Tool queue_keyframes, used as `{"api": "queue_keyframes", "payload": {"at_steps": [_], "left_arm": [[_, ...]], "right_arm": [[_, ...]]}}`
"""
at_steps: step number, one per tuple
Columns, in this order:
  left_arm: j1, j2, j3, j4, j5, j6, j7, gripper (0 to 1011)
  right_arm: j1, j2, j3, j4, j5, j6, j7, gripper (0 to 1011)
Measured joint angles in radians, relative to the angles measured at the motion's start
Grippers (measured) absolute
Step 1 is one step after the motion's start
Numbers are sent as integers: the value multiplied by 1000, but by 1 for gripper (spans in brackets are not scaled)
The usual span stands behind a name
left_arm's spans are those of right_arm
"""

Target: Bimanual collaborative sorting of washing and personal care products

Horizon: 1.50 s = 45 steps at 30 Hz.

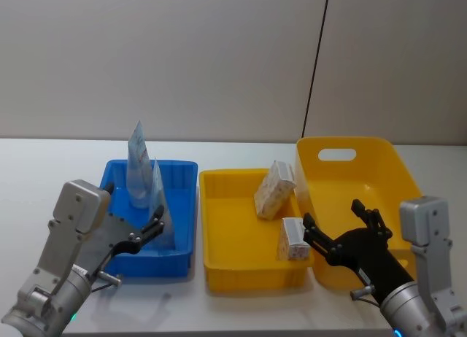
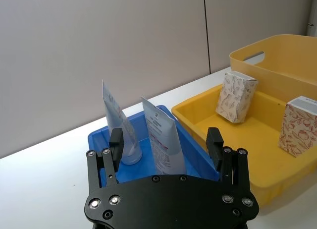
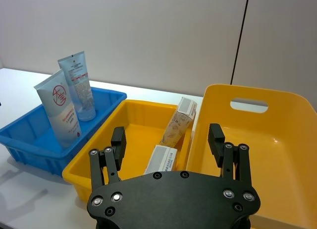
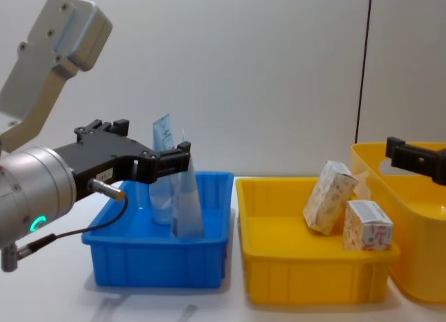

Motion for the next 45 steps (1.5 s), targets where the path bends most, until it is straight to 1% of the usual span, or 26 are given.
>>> {"api": "queue_keyframes", "payload": {"at_steps": [12, 18, 22, 29, 31, 34, 35, 39, 45], "left_arm": [[0, 0, -1, 0, 0, 0, -1, 1001], [4, 11, -16, 1, -9, 0, -15, 1001], [11, 21, -28, -2, -25, 7, -29, 1001], [17, 38, -47, -6, -60, 36, -71, 1001], [15, 40, -48, -5, -67, 42, -82, 1001], [4, 41, -49, 6, -84, 59, -115, 1001], [4, 41, -49, 6, -84, 59, -115, 1001], [-20, 35, -44, 33, -102, 80, -153, 1001], [-52, 19, -36, 75, -118, 104, -190, 1001]], "right_arm": [[0, 0, 0, 0, 0, 0, 0, 1004], [0, 0, 0, 0, 0, 0, 0, 1003], [0, 0, 0, 0, 0, 0, 0, 1004], [0, 0, 0, 0, 0, 0, 0, 1004], [0, 0, 0, 0, 0, 0, 0, 1004], [0, 0, 0, 0, 0, 0, 0, 1003], [0, 0, 0, 0, 0, 0, 0, 1003], [0, 0, 0, 0, 0, 0, 0, 1003], [0, 0, 0, 0, 0, 0, 0, 1003]]}}
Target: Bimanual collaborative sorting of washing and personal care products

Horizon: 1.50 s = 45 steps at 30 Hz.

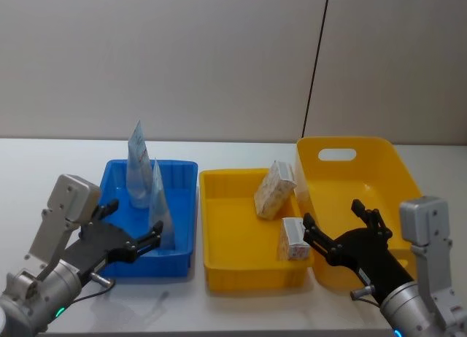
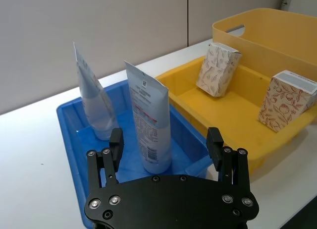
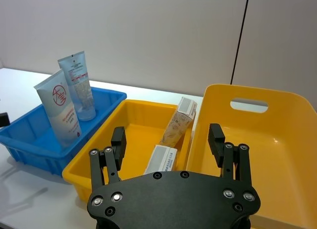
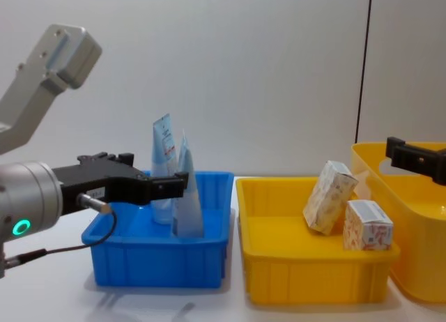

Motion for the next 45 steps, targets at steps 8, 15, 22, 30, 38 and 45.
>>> {"api": "queue_keyframes", "payload": {"at_steps": [8, 15, 22, 30, 38, 45], "left_arm": [[-51, -37, 11, 82, -12, 23, -34, 1001], [-90, -75, 14, 150, -16, 31, -40, 1001], [-130, -119, 13, 222, -22, 32, -46, 1001], [-170, -165, 11, 294, -28, 30, -50, 1001], [-210, -207, 4, 371, -28, 21, -42, 1001], [-250, -244, -6, 447, -26, 5, -27, 1001]], "right_arm": [[0, 0, 0, 0, 0, 0, 0, 1003], [0, 0, 0, 0, 0, 0, 0, 1004], [0, 0, 0, 0, 0, 0, 0, 1004], [0, 0, 0, 0, 0, 0, 0, 1003], [0, 0, 0, 0, 0, 0, 0, 1003], [0, 0, 0, 0, 0, 0, 0, 1003]]}}
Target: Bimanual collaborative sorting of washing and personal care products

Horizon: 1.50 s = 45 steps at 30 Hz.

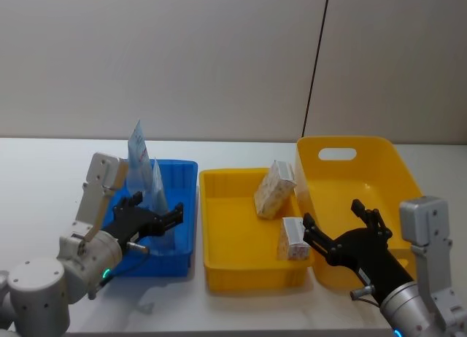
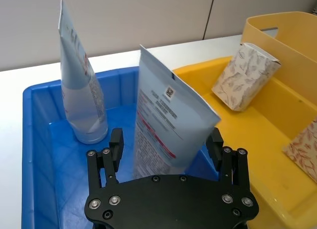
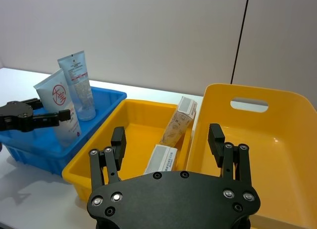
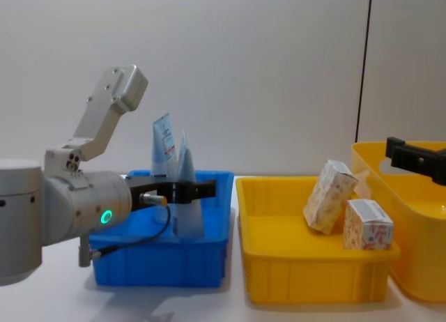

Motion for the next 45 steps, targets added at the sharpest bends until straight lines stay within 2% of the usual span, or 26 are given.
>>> {"api": "queue_keyframes", "payload": {"at_steps": [15, 21, 25, 28, 29, 31, 36, 39, 45], "left_arm": [[-53, -49, -13, 102, 20, -12, 43, 987], [-62, -57, -15, 118, 24, -14, 50, 861], [-67, -61, -17, 127, 26, -14, 53, 711], [-69, -62, -17, 131, 27, -15, 55, 653], [-70, -63, -17, 133, 27, -15, 56, 591], [-71, -64, -17, 135, 28, -15, 56, 563], [-73, -66, -18, 140, 29, -16, 59, 389], [-74, -67, -18, 142, 29, -16, 59, 336], [-74, -67, -20, 141, 29, -18, 57, 306]], "right_arm": [[0, 0, 0, 0, 0, 0, 0, 1003], [0, 0, 0, 0, 0, 0, 0, 1003], [0, 0, 0, 0, 0, 0, 0, 1003], [0, 0, 0, 0, 0, 0, 0, 1003], [0, 0, 0, 0, 0, 0, 0, 1003], [0, 0, 0, 0, 0, 0, 0, 1003], [0, 0, 0, 0, 0, 0, 0, 1003], [0, 0, 0, 0, 0, 0, 0, 1003], [0, 0, 0, 0, 0, 0, 0, 1003]]}}
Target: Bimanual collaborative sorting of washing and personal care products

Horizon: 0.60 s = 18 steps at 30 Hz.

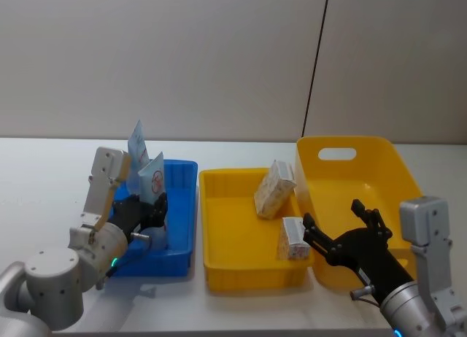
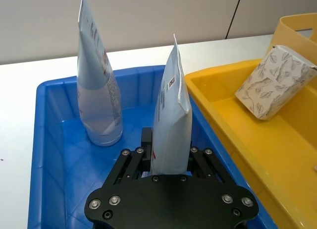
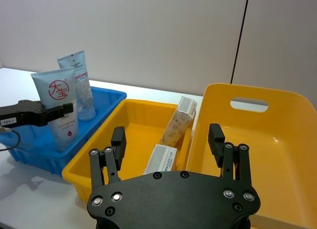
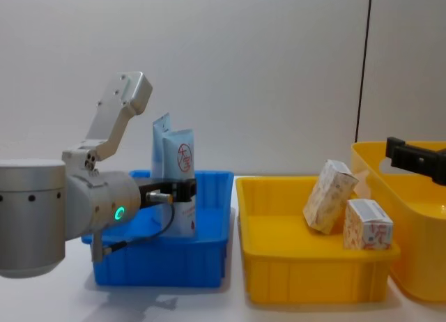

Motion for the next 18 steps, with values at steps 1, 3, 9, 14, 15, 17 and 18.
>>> {"api": "queue_keyframes", "payload": {"at_steps": [1, 3, 9, 14, 15, 17, 18], "left_arm": [[2, 1, -1, -3, 0, -3, -4, 296], [6, 3, -3, -12, -2, -11, -14, 292], [22, 20, -14, -52, -16, -44, -59, 287], [34, 36, -25, -95, -36, -63, -106, 287], [35, 39, -27, -106, -40, -65, -114, 287], [41, 48, -32, -133, -54, -69, -140, 287], [43, 51, -34, -141, -59, -69, -148, 287]], "right_arm": [[0, 0, 0, 0, 0, 0, 0, 1003], [0, 0, 0, 0, 0, 0, 0, 1003], [0, 0, 0, 0, 0, 0, 0, 1003], [0, 0, 0, 0, 0, 0, 0, 1003], [0, 0, 0, 0, 0, 0, 0, 1003], [0, 0, 0, 0, 0, 0, 0, 1003], [0, 0, 0, 0, 0, 0, 0, 1003]]}}
